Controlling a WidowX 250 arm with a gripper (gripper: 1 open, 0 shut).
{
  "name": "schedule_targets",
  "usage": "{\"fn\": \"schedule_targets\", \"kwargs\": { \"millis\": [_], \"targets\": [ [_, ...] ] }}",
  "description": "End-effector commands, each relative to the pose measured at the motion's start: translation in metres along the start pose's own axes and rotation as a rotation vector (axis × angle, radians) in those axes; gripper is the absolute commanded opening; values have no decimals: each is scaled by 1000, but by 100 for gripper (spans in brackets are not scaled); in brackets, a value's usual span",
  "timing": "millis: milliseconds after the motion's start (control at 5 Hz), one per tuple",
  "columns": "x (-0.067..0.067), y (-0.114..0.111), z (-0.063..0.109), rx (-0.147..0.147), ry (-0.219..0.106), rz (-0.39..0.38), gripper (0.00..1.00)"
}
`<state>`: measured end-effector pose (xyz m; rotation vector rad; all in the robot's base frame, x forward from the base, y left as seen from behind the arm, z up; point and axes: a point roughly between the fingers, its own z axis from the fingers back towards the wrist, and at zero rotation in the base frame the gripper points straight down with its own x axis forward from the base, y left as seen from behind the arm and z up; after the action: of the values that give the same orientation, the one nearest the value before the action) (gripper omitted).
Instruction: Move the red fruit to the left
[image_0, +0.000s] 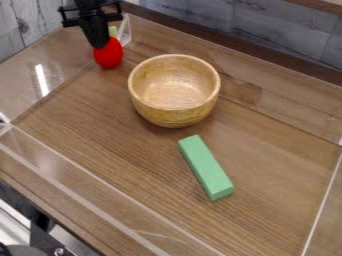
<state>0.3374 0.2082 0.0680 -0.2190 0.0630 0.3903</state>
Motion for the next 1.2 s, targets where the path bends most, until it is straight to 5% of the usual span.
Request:
{"fn": "schedule_targets", "kwargs": {
  "millis": [0, 200, 600, 1000],
  "targets": [
    [6, -1, 16, 37, -44, -28, 0],
    [2, -3, 15, 44, -42, 23, 100],
    [-9, 1, 21, 48, -40, 109, 100],
    [-23, -8, 53, 26, -84, 145, 100]
  ]
}}
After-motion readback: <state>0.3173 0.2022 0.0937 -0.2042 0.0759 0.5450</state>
